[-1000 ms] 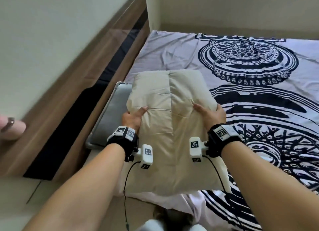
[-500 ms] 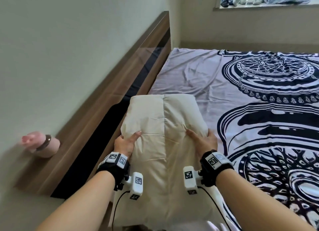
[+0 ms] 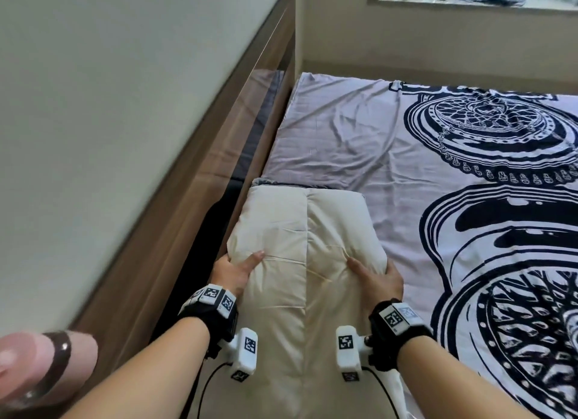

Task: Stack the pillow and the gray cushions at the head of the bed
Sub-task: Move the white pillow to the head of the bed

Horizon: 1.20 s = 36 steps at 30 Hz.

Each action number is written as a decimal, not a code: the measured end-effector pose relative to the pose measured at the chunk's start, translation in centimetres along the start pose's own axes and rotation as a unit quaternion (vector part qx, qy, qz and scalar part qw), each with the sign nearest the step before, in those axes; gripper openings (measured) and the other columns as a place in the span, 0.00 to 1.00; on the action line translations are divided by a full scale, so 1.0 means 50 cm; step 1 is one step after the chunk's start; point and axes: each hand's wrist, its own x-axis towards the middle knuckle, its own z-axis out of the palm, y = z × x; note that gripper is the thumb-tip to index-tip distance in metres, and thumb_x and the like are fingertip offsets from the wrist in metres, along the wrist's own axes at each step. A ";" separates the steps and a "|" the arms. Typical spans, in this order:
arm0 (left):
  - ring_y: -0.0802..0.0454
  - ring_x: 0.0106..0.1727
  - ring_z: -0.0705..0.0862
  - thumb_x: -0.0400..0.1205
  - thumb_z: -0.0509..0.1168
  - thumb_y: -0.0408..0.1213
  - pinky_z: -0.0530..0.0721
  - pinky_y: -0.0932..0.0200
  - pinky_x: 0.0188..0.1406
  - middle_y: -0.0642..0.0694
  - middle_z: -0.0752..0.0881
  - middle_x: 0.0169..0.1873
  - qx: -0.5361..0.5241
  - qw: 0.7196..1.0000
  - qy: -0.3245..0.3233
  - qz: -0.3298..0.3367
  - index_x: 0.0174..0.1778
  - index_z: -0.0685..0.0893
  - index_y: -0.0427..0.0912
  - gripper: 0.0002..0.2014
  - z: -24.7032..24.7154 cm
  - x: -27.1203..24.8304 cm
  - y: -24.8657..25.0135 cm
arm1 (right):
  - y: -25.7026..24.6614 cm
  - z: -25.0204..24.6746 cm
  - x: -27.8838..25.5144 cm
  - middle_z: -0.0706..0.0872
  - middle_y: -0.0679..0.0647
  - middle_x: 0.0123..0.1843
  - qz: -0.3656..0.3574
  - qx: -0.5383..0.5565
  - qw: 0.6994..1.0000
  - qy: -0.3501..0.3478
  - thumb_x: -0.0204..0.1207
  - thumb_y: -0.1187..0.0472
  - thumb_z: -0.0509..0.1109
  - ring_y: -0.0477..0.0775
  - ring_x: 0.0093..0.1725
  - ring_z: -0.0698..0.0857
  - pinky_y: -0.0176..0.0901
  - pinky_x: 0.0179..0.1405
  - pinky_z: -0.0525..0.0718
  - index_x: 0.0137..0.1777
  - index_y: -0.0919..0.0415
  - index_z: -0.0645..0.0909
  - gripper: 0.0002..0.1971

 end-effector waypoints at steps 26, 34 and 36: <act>0.48 0.55 0.80 0.81 0.66 0.25 0.77 0.68 0.42 0.46 0.84 0.36 0.189 0.981 -0.009 -0.054 0.38 0.81 0.35 0.06 -0.002 0.347 -0.167 | 0.161 0.270 0.194 0.84 0.58 0.70 0.008 -0.217 0.968 -0.123 0.76 0.69 0.68 0.60 0.65 0.85 0.52 0.69 0.82 0.81 0.52 0.69 0.33; 0.42 0.66 0.87 0.81 0.67 0.29 0.82 0.59 0.64 0.36 0.88 0.63 0.027 0.999 0.013 -0.017 0.71 0.83 0.33 0.21 0.012 0.318 -0.126 | 0.156 0.249 0.162 0.80 0.59 0.74 0.032 -0.279 0.955 -0.095 0.76 0.58 0.70 0.62 0.72 0.80 0.48 0.71 0.78 0.80 0.59 0.69 0.31; 0.44 0.42 0.90 0.79 0.65 0.31 0.85 0.58 0.38 0.41 0.90 0.40 -0.045 0.998 0.020 -0.045 0.58 0.88 0.37 0.13 0.002 0.288 -0.123 | 0.138 0.212 0.129 0.86 0.61 0.63 0.060 -0.277 0.956 -0.080 0.76 0.58 0.70 0.62 0.62 0.85 0.47 0.60 0.82 0.71 0.62 0.79 0.23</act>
